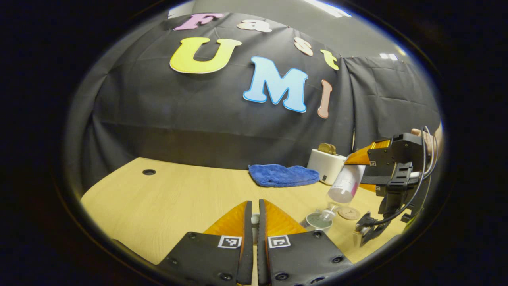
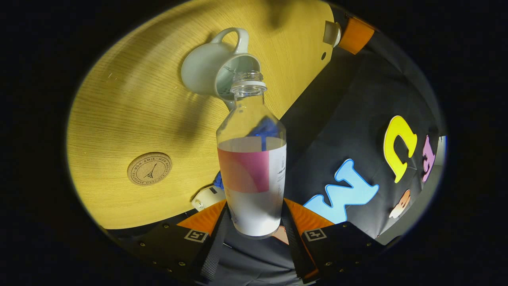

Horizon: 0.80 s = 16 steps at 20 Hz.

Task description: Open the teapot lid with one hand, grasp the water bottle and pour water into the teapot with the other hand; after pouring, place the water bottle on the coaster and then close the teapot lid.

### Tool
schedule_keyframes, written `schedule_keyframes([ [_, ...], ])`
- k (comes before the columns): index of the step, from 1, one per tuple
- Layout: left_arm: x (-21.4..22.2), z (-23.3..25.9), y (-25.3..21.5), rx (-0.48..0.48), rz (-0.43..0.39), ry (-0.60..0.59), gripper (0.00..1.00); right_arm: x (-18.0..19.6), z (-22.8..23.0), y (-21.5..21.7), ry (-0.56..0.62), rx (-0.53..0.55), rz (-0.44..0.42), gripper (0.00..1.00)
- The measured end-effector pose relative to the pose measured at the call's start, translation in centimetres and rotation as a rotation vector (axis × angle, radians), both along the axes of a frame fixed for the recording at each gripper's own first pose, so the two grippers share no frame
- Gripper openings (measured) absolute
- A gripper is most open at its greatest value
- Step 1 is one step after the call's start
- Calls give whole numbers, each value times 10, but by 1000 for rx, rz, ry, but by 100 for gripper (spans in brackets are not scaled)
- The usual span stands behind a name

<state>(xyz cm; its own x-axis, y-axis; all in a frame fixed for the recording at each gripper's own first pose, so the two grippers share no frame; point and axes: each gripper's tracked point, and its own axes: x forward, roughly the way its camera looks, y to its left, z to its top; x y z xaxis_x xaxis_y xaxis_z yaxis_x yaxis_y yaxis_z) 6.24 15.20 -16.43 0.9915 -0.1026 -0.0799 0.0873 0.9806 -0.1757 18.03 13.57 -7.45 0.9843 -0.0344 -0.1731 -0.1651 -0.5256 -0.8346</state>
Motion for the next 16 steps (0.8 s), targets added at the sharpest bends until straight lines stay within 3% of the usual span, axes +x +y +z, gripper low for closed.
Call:
schedule_keyframes([
  [3, -1, 2, 1, 5, 14, 3, 11, -1, -6, -5, 22, 47, -19, 72],
  [10, -4, 10, -2, 21, 72, 19, 10, -1, -37, -17, 89, 268, -44, 73],
  [16, -3, 21, -13, 65, 131, 35, 10, -7, -71, -28, 214, 588, -112, 73],
])
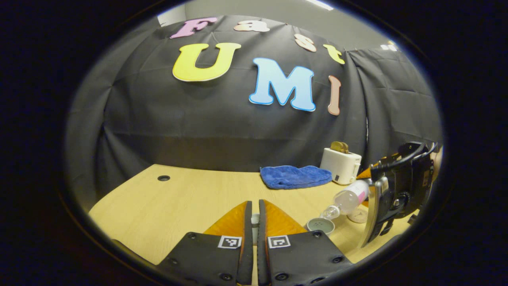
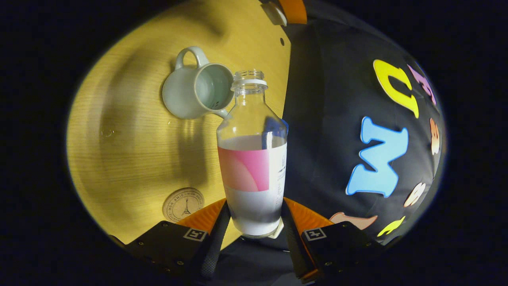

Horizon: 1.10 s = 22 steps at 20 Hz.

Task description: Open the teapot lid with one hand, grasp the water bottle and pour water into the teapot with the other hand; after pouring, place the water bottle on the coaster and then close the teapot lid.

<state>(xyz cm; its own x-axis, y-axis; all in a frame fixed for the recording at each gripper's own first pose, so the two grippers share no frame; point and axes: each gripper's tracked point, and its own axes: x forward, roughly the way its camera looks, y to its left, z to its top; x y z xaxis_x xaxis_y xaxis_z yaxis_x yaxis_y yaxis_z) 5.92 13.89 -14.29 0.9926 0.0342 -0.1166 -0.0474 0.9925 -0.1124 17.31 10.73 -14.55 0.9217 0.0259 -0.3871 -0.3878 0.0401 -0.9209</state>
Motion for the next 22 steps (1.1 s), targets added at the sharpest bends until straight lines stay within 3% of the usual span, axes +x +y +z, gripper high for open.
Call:
schedule_keyframes([
  [6, 7, 8, -34, 8, 23, 11, 10, -5, -25, -5, 106, 352, -82, 73],
  [12, 18, 12, -68, 18, 25, 11, 10, -5, -32, -20, 104, 537, -92, 74],
  [18, 30, 10, -103, 12, 20, 10, 10, -4, -39, -47, 110, 782, -164, 73],
  [22, 35, 8, -118, 14, 22, 19, 10, -4, -52, -44, 184, 1025, -184, 74],
])
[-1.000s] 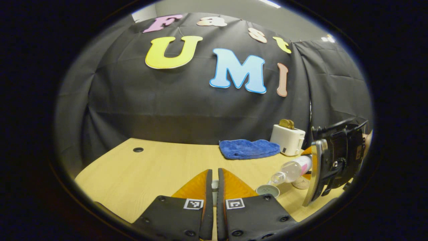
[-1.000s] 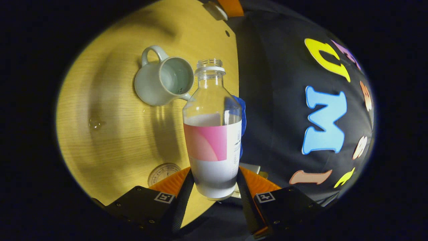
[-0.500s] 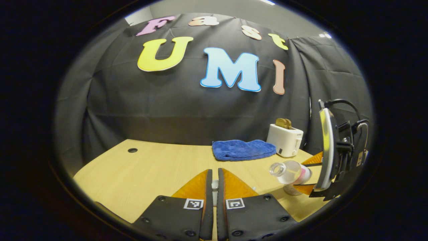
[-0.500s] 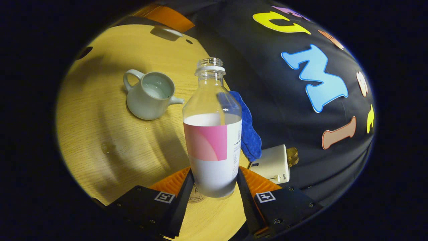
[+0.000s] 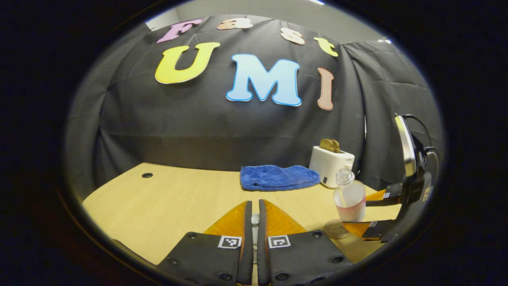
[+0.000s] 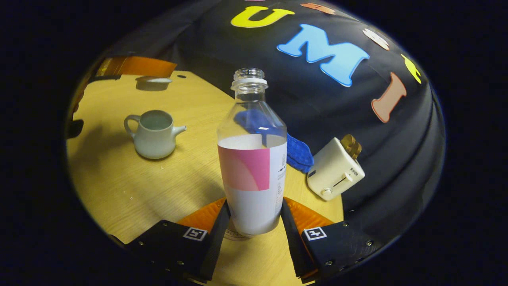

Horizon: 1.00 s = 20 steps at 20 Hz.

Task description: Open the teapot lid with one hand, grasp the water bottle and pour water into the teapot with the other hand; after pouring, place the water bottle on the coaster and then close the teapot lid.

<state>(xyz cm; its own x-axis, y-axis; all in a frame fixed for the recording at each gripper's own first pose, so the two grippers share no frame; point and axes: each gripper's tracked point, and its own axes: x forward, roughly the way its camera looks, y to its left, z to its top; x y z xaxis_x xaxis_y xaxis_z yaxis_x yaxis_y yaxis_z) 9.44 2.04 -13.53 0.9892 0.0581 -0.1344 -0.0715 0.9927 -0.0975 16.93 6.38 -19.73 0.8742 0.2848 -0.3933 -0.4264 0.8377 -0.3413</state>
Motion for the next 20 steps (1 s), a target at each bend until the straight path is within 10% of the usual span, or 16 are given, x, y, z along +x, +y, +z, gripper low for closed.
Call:
schedule_keyframes([
  [20, 4, -3, -27, 34, -8, 19, 10, 7, -8, 3, 42, 538, -77, 73],
])
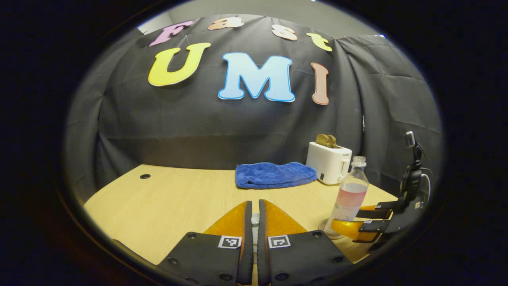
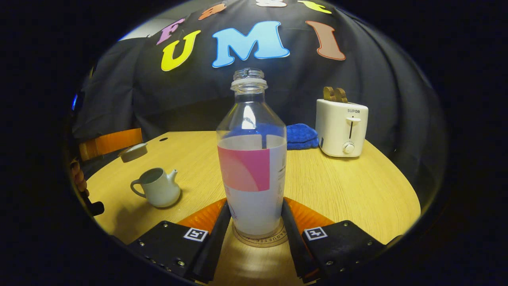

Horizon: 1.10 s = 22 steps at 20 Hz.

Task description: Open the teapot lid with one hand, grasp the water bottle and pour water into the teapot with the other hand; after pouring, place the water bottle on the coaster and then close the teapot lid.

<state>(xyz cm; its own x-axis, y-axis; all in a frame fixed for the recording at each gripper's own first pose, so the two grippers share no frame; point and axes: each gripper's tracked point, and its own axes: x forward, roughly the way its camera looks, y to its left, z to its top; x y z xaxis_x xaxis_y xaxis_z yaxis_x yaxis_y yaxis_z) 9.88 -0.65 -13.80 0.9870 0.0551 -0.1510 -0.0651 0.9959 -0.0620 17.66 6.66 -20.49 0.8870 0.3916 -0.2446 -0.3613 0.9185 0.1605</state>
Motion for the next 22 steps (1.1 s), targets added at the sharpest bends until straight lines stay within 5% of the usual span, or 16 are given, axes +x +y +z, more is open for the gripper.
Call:
schedule_keyframes([
  [6, 2, -3, -2, -2, -1, 11, 11, 0, -6, 2, -2, -22, 11, 72],
  [12, 10, -13, 2, -9, 2, 26, 11, 1, -2, -7, 12, -37, -9, 86],
  [15, 15, -23, 3, -6, 2, 39, 11, 2, 13, -12, 15, 6, -18, 96],
  [22, 15, -36, 2, 32, -17, 52, 10, -17, 80, -29, -110, -32, -42, 97],
])
